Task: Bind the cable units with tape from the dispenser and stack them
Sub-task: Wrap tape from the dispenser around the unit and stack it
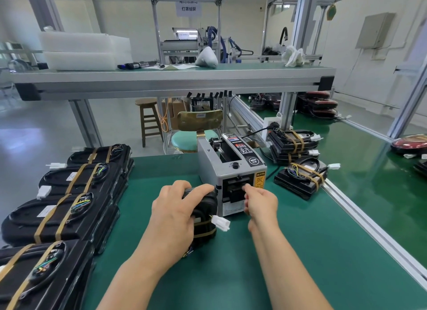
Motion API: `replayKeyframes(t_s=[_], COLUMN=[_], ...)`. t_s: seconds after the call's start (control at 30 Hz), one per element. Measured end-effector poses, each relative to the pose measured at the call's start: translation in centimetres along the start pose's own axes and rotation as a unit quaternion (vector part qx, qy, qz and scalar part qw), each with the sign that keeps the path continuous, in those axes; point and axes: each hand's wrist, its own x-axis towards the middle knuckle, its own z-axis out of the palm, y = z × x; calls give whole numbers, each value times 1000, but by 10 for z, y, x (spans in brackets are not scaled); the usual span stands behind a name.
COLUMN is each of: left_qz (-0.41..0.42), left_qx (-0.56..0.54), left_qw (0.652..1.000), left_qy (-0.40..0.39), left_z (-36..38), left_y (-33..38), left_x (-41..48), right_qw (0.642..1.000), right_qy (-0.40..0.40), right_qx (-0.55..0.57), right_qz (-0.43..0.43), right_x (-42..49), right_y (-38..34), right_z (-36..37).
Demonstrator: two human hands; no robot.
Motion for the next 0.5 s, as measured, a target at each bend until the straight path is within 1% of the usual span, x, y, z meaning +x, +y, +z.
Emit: replayKeyframes(t_s=[0.17, 0.37, 0.5], left_qz=[1, 31, 40], left_qx=[-31, -141, -188], left_qw=[999, 989, 980], left_qy=[-4, 25, 44], left_z=[0, 2, 7], left_y=[-2, -7, -8], left_x=[-1, -11, -14], right_qw=[1000, 999, 999], right_qy=[6, 33, 41], right_qx=[-17, -14, -10], right_qz=[6, 1, -4], right_x=[5, 7, 6], right_y=[-3, -4, 0], right_z=[5, 12, 12])
